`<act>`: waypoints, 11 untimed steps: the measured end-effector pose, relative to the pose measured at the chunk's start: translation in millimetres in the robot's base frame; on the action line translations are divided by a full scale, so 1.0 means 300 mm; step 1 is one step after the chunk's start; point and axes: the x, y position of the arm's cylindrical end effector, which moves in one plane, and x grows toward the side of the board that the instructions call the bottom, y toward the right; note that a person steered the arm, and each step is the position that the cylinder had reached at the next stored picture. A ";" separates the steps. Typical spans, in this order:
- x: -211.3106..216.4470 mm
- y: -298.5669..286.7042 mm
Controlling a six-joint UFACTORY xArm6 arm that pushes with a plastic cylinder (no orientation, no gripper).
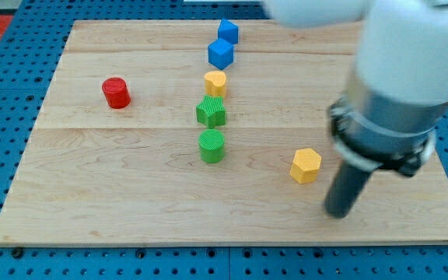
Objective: Move the yellow hexagon to the bottom of the green circle
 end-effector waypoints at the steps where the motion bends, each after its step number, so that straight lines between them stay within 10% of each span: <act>1: -0.142 -0.028; 11: -0.181 -0.331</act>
